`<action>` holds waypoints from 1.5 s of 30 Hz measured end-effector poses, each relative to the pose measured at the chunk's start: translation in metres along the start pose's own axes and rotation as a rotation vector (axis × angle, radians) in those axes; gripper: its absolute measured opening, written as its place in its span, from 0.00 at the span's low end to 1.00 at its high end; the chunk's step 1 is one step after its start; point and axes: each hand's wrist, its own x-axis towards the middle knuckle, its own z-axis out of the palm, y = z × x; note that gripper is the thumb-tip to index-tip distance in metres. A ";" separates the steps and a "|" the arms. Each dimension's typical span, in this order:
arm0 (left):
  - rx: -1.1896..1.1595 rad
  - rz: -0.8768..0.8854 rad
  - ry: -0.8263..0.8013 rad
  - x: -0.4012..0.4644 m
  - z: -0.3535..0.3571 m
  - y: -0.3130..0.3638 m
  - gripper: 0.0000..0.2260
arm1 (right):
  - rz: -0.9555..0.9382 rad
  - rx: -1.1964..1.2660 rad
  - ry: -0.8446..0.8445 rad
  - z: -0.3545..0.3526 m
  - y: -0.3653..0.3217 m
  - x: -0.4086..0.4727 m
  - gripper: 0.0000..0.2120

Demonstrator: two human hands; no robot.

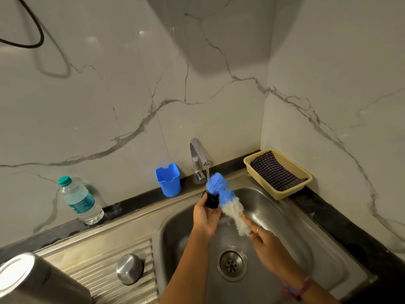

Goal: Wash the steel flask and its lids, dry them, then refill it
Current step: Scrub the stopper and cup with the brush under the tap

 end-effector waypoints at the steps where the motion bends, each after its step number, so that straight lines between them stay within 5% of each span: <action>1: -0.015 0.005 -0.012 0.000 0.001 0.000 0.15 | -0.012 -0.016 -0.013 0.002 0.000 -0.002 0.25; 7: -0.052 0.033 -0.053 -0.004 0.010 0.005 0.20 | 0.043 0.032 0.019 0.002 0.005 0.004 0.24; 28: -0.175 -0.007 -0.058 -0.009 0.005 0.003 0.13 | 0.068 -0.002 0.028 -0.003 0.014 0.007 0.26; 45: -0.119 -0.012 0.056 0.004 0.003 0.002 0.19 | 0.077 0.017 0.010 -0.006 0.028 0.010 0.25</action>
